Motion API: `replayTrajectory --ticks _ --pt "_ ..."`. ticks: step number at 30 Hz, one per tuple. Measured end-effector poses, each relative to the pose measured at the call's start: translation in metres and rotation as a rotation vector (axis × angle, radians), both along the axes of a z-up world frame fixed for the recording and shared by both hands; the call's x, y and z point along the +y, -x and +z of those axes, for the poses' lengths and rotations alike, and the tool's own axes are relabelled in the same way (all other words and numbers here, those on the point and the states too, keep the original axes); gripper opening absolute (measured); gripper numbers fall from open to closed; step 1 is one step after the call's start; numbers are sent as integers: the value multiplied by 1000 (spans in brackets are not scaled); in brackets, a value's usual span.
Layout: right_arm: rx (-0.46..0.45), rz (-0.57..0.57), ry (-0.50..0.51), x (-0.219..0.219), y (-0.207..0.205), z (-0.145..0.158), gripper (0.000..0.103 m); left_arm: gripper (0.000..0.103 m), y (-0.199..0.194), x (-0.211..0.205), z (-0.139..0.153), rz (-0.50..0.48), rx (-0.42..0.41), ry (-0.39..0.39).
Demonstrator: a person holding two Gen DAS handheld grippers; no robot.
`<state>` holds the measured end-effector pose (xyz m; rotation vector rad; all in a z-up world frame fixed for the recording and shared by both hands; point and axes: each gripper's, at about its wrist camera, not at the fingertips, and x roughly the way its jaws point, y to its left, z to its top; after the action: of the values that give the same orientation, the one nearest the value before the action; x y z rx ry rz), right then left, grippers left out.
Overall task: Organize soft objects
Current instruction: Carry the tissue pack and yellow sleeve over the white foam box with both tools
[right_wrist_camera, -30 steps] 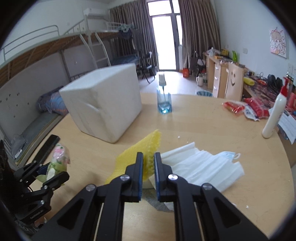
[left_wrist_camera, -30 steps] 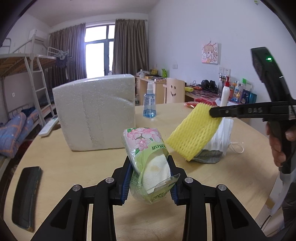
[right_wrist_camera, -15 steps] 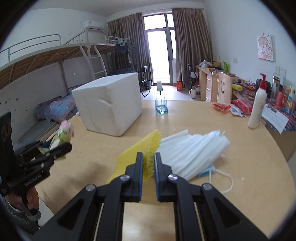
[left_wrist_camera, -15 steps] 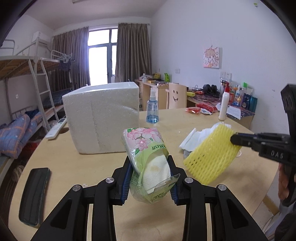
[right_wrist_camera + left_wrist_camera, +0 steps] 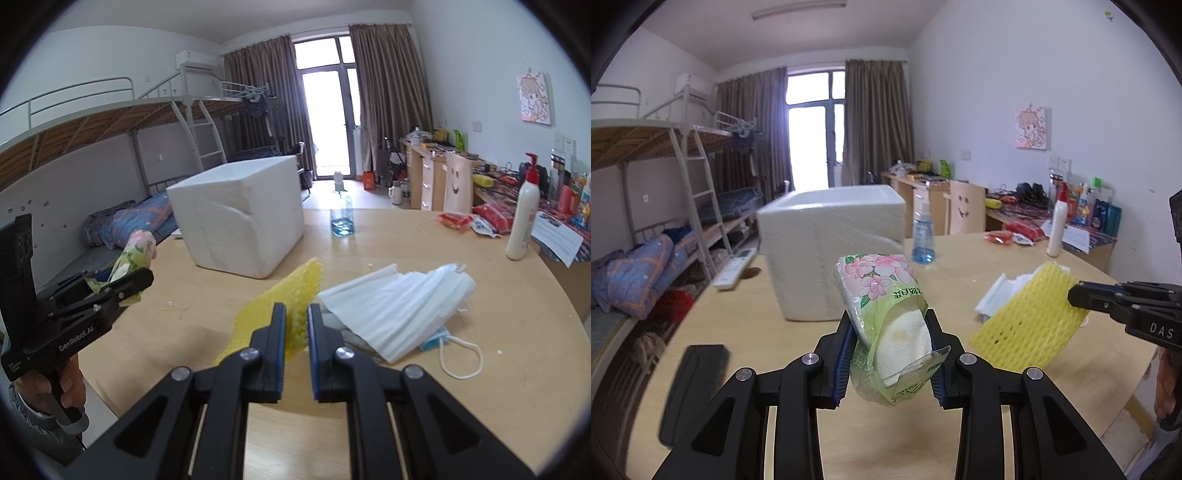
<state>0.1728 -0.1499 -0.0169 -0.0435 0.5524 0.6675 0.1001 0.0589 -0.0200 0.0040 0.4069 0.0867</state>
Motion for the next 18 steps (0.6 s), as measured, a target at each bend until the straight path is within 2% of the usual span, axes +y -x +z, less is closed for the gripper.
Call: replayTrajectory --ticks 9,18 --pt "-30 134 -15 42 11 8 14 37 22 23 11 89 -28 -32" --pt "-35 163 -33 54 14 16 14 37 21 33 20 100 -43 -23"
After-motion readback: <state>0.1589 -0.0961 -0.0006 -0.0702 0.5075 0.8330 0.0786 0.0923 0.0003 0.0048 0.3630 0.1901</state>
